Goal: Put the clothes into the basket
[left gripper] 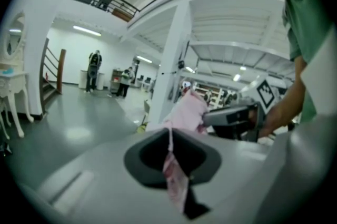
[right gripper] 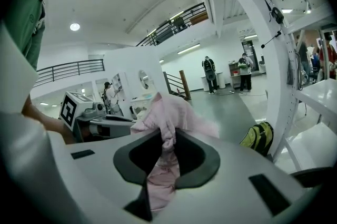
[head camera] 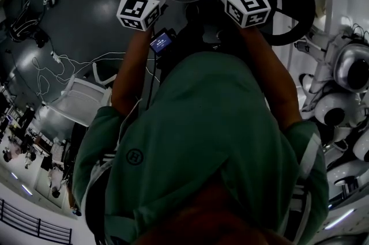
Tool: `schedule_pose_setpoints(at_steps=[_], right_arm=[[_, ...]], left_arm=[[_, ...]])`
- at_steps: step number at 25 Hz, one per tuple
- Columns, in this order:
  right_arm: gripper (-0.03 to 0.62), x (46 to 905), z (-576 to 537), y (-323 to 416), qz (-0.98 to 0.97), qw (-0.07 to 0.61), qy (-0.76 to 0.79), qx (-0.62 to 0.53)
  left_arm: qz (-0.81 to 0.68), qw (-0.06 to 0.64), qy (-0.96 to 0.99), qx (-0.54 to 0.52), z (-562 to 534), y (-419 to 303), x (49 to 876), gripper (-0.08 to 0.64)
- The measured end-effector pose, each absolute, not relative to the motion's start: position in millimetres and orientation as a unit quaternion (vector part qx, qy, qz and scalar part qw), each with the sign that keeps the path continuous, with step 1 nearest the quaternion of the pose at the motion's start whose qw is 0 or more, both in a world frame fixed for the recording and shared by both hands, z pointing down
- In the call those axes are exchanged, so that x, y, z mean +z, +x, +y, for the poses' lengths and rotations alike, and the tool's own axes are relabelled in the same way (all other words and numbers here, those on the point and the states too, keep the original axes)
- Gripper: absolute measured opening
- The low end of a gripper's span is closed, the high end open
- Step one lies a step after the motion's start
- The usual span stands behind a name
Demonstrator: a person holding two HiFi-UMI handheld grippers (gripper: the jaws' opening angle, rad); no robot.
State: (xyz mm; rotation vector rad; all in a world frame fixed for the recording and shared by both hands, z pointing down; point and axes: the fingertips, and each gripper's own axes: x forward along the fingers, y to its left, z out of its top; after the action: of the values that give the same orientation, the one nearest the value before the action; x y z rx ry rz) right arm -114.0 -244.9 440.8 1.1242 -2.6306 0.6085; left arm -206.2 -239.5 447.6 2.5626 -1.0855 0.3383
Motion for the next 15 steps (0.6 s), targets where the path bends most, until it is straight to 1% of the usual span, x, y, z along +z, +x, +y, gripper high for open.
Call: schedule_pose_setpoints(at_steps=[9,12,15], right_arm=[[0.064,505,-238,-145,-0.885,0.166,0.351,0.259],[0.074,539,-234,-151,-0.874,0.201,0.339,0.285],[0.074,563,-234,-147,-0.862,0.22,0.348,0.297]], left_arm=[[-0.385,0.21,0.887,0.144,-232,-228,506,0.012],[-0.39,0.207,0.888,0.125,-236,-233,508,0.003],[-0.395,0.201,0.888,0.119,-244,-235,507,0.003]])
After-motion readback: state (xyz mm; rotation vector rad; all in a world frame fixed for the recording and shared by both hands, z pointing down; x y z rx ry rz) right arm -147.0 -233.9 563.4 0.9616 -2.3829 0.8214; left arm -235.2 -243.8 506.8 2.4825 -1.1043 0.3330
